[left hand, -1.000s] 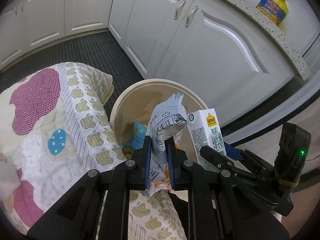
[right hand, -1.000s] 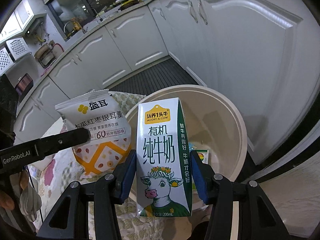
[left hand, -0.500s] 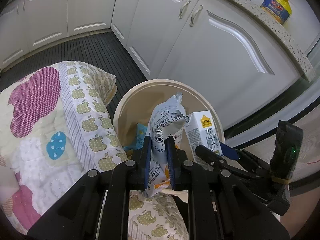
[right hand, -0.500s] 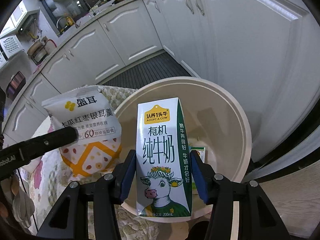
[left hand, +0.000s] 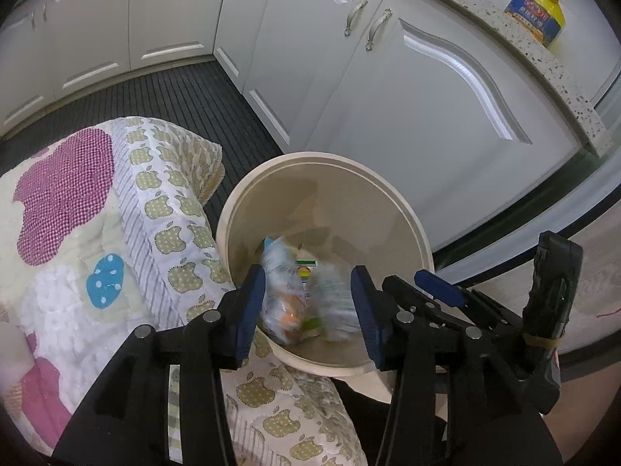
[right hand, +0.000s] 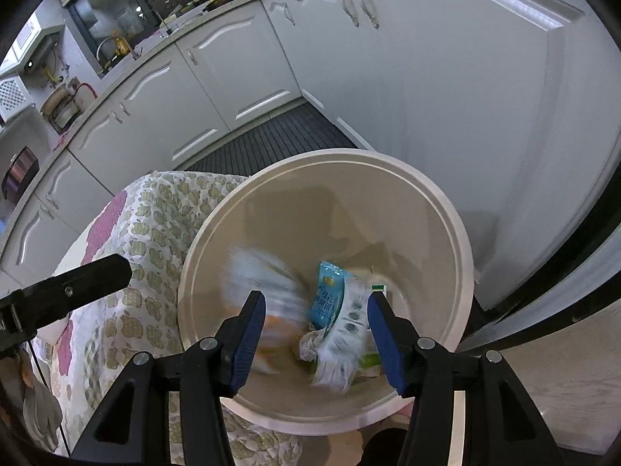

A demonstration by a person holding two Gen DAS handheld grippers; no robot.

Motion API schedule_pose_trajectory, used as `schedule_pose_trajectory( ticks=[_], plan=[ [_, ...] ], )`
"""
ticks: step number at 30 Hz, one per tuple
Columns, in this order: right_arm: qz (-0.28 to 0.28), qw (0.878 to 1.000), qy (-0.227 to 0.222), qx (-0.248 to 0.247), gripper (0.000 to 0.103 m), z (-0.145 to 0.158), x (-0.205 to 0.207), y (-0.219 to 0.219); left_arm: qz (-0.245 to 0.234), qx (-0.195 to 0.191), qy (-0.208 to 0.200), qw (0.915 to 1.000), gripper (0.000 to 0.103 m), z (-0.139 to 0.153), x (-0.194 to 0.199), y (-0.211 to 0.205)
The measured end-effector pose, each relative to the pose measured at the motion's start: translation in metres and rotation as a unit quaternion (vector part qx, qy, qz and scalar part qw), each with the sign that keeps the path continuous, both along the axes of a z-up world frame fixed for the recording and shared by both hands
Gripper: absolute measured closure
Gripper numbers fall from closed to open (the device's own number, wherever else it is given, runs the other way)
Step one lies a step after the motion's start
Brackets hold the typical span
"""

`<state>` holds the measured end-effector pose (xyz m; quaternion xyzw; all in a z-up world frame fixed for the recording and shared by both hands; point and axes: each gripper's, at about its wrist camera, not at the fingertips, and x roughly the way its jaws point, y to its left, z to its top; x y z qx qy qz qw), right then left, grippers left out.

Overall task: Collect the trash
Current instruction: 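Move both open tools back over the table toward the sponges and green cloth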

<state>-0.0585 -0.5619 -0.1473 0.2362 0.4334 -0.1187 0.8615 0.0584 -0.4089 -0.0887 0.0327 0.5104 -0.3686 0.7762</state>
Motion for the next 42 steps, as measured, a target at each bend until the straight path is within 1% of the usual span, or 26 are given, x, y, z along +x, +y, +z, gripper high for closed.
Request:
schedule_pose_trajectory(
  ticks=[10, 18, 25, 28, 29, 30, 31, 36, 38, 42],
  plan=[
    [0.002, 1.0, -0.008, -0.003, 0.049, 0.006, -0.01, 0.005, -0.008, 0.002, -0.029, 0.9995, 0.059, 0.014, -0.01, 0.007],
    [0.016, 1.0, -0.018, -0.008, 0.049, 0.018, -0.011, 0.022, 0.005, 0.001, -0.053, 0.9986, 0.059, 0.026, -0.016, 0.029],
    [0.04, 0.999, -0.035, -0.012, 0.049, 0.037, -0.012, 0.045, 0.025, 0.0, -0.074, 0.997, 0.059, 0.04, -0.02, 0.062],
    [0.052, 0.998, -0.044, -0.013, 0.048, 0.046, -0.011, 0.061, 0.035, -0.001, -0.076, 0.9965, 0.059, 0.044, -0.021, 0.079],
    [0.057, 0.997, -0.046, -0.013, 0.044, 0.049, -0.011, 0.065, 0.038, -0.001, -0.077, 0.9963, 0.059, 0.045, -0.021, 0.083],
    [0.062, 0.997, -0.049, -0.014, 0.036, 0.052, -0.01, 0.071, 0.041, -0.002, -0.078, 0.9961, 0.059, 0.047, -0.021, 0.088],
    [0.068, 0.996, -0.053, -0.016, 0.034, 0.055, -0.01, 0.078, 0.046, -0.002, -0.08, 0.9958, 0.059, 0.049, -0.022, 0.095],
    [0.095, 0.993, -0.061, -0.026, 0.034, 0.068, -0.004, 0.106, 0.065, -0.002, -0.086, 0.9942, 0.058, 0.055, -0.022, 0.124],
    [0.104, 0.992, -0.064, -0.029, 0.034, 0.071, -0.002, 0.117, 0.073, -0.002, -0.089, 0.9934, 0.052, 0.057, -0.023, 0.136],
    [0.119, 0.99, -0.067, -0.032, 0.034, 0.076, 0.002, 0.135, 0.091, -0.006, -0.092, 0.9915, 0.05, 0.062, -0.022, 0.162]
  ],
)
